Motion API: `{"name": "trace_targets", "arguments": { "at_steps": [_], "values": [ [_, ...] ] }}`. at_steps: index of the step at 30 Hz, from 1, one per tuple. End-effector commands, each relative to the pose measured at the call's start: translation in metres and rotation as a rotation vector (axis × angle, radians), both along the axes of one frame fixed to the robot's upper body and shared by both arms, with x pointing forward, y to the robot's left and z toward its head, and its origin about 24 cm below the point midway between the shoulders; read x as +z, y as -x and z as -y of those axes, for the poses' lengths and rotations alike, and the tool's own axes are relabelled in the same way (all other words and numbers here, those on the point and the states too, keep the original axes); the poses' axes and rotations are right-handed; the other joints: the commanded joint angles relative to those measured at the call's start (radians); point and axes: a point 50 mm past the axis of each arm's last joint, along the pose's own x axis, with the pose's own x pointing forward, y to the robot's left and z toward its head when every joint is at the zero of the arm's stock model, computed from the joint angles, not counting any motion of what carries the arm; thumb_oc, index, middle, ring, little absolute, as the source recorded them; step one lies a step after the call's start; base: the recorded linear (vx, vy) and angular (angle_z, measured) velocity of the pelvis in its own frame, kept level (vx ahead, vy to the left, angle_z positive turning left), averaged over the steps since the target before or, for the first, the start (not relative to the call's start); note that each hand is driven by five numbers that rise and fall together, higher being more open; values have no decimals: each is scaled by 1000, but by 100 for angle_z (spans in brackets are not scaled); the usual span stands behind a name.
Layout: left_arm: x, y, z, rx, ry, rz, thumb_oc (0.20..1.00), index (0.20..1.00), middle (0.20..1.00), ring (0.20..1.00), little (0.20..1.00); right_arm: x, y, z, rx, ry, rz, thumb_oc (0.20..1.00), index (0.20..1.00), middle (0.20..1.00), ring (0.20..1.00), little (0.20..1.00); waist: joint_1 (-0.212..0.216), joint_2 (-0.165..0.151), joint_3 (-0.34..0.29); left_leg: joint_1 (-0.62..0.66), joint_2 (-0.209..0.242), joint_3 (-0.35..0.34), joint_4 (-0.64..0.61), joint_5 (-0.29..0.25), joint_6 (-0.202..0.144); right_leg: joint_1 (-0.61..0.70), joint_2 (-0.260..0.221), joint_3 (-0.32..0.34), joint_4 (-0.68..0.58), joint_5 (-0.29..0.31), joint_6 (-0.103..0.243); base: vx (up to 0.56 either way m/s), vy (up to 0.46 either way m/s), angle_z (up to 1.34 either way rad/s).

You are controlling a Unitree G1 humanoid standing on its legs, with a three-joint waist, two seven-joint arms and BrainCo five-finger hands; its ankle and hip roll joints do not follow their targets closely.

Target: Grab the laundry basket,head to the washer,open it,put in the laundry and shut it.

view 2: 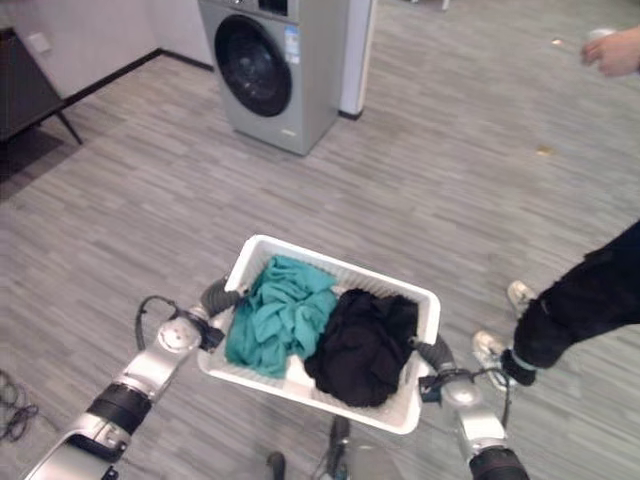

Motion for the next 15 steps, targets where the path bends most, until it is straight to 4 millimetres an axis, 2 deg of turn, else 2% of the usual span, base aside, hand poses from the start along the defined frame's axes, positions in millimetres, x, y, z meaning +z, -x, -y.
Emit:
{"name": "trace_targets", "arguments": {
  "at_steps": [1,3,4,5,6,8,9,11,12,13,15],
  "values": [
    [49,-24,-26,44,-68,203,200,200,200,200,200,35,-14,-11,52,-202,262,200,200,200,200,200,-21,-64,-91,-5,-5,8,50,-47,9,-10,-170,97,-183,124,204,215,-202,9],
    [45,-23,-23,37,-60,192,200,200,200,200,200,32,-8,-4,29,-190,252,200,200,200,200,200,-34,-69,-114,23,26,-11,43,-53,-4,10,-143,115,-168,106,197,242,-262,59],
    [42,-20,-22,33,-58,183,200,200,200,200,200,29,-3,1,17,-180,242,200,200,200,200,200,-40,-68,-125,40,51,-17,34,-47,-16,14,-124,113,-147,92,188,179,-205,57],
    [41,-20,-22,32,-58,181,200,200,200,200,200,29,-2,1,17,-180,240,200,200,200,200,200,-41,-66,-126,42,54,-18,31,-47,-18,15,-122,111,-144,89,187,165,-218,38],
    [38,-18,-23,34,-50,171,200,200,200,200,200,28,0,4,10,-175,239,200,200,200,200,200,-45,-62,-135,50,83,-21,31,-37,-31,22,-109,94,-136,74,179,166,-311,15],
    [36,-17,-23,30,-46,163,200,200,200,200,200,25,5,11,-11,-155,228,200,200,200,200,200,-44,-56,-145,4,136,-43,130,32,-59,66,-64,66,-138,34,141,164,-429,11],
    [38,-17,-23,25,-44,165,200,200,200,200,200,27,5,13,-13,-148,236,200,200,200,200,200,-42,-60,-138,-58,146,-59,249,69,-63,87,-49,61,-146,29,122,34,-313,20],
    [39,-17,-22,29,-33,168,200,200,200,200,200,31,2,15,-17,-137,249,200,200,200,200,200,-29,-67,-118,-142,129,-84,399,109,-45,111,-34,65,-154,20,96,-27,-201,-7],
    [39,-17,-22,29,-33,170,200,200,200,200,200,31,2,15,-17,-137,251,200,200,200,200,200,-31,-66,-116,-149,129,-87,410,105,-45,110,-33,64,-154,21,96,-70,-130,-20],
    [40,-19,-19,32,-18,174,200,200,200,200,200,32,0,18,-41,-131,253,200,200,200,200,200,-28,-70,-96,-211,122,-65,407,99,-29,124,-42,55,-164,10,94,-65,-50,-5],
    [43,-23,-12,7,0,183,200,200,200,200,200,34,1,21,-59,-135,265,200,200,200,200,200,-24,-71,-89,-235,108,-9,278,76,-29,141,-52,41,-180,4,99,-16,19,20]
  ]
}}
